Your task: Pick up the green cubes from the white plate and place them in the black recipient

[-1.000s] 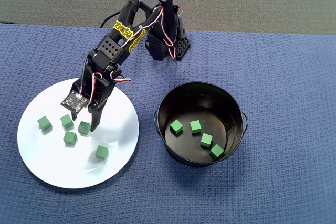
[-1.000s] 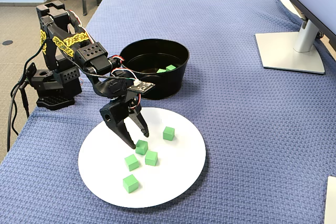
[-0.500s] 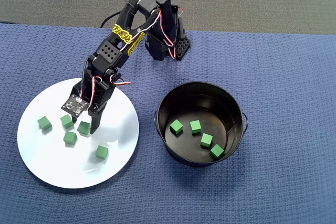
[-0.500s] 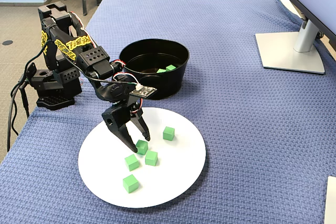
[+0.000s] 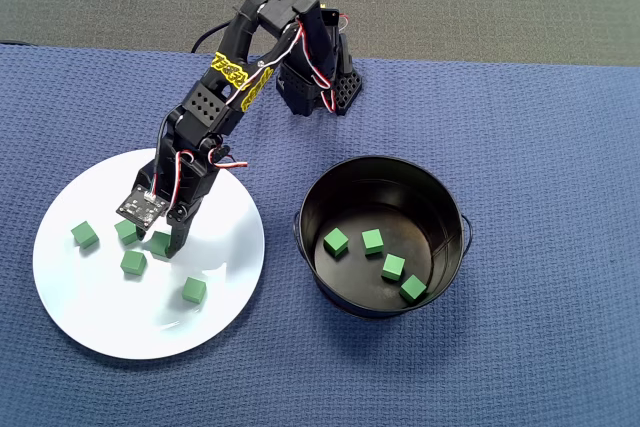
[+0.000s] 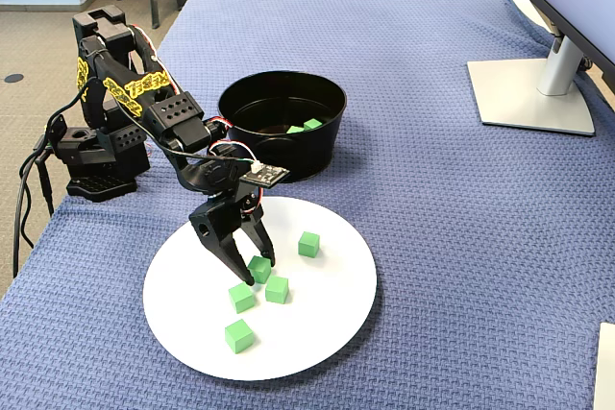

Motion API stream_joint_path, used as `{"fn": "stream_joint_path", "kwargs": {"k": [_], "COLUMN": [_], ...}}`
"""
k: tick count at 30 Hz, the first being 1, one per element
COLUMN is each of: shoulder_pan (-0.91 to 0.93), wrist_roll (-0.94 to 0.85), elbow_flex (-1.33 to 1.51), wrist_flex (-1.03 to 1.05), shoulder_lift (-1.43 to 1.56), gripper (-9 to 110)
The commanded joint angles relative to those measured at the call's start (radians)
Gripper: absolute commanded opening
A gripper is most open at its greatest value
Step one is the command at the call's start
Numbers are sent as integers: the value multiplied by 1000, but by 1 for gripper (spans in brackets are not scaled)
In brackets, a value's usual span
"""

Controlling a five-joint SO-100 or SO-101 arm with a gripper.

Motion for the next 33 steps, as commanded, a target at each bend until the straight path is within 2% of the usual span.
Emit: {"fn": "stream_joint_path", "kwargs": {"k": [1,5,17,23,33], "shoulder_pan": [-9,-15,-21,-20,-48], "wrist_roll": [-2,12,87,103,196], "elbow_flex": [-12,-6,21,18,150], "wrist_flex": [-26,-40,-71,104,192], "shoulder_lift": [8,8,80,232,548], "gripper": [8,0,0,0,0]}}
